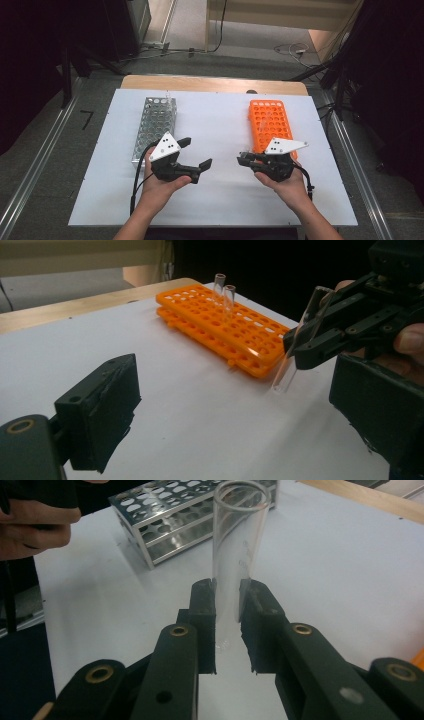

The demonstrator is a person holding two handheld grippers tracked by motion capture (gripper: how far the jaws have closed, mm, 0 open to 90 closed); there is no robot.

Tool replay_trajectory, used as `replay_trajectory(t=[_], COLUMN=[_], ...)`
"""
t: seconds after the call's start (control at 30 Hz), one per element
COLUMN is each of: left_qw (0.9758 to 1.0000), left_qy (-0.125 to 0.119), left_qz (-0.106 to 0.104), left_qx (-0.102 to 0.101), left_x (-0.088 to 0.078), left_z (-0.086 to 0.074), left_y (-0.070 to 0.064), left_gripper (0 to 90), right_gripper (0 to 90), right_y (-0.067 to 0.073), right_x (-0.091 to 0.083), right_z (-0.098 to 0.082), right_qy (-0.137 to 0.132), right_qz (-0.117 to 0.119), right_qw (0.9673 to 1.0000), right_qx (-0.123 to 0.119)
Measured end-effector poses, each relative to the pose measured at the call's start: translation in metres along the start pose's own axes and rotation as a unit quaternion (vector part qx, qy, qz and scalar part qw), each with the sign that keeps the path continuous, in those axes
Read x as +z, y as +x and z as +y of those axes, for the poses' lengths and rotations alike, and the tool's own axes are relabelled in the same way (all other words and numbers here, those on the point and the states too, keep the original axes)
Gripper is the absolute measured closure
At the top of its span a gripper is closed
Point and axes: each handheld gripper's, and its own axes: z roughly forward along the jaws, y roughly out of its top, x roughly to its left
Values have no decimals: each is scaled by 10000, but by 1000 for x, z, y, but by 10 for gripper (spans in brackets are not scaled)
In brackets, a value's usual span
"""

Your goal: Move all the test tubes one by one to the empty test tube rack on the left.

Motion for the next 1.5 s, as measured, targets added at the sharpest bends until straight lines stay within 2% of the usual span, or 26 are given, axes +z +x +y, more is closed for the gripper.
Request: replay_trajectory(t=[0.23, 0.3, 0.5, 0.7, 0.8, 0.9, 1.2, 1.4, 1.5], left_qw=[9998, 9997, 9995, 9989, 9984, 9981, 9973, 9968, 9968], left_qy=[8, 11, 43, 15, 28, 37, 46, 56, 53], left_qz=[-212, -257, -267, -427, -502, -525, -661, -726, -717], left_qx=[46, 15, 155, 176, 251, 319, 331, 344, 352], left_x=[7, 9, 14, 17, 19, 21, 24, 24, 24], left_z=[1, 1, 1, 0, 0, 0, 0, -1, 0], left_y=[-11, -14, -24, -28, -30, -34, -38, -38, -38], left_gripper=[150, 196, 358, 480, 534, 568, 647, 727, 734], right_gripper=[744, 744, 743, 744, 743, 744, 744, 744, 744], right_y=[14, 16, 24, 30, 33, 35, 44, 46, 45], right_x=[9, 12, 18, 24, 26, 28, 32, 32, 32], right_z=[3, 3, 4, 5, 6, 6, 8, 9, 9], right_qy=[51, 65, 118, 158, 175, 179, 209, 219, 217], right_qz=[146, 189, 295, 383, 434, 470, 567, 574, 574], right_qw=[9998, 9997, 9992, 9987, 9984, 9982, 9973, 9972, 9972], right_qx=[-100, -138, -227, -286, -322, -313, -416, -431, -430])
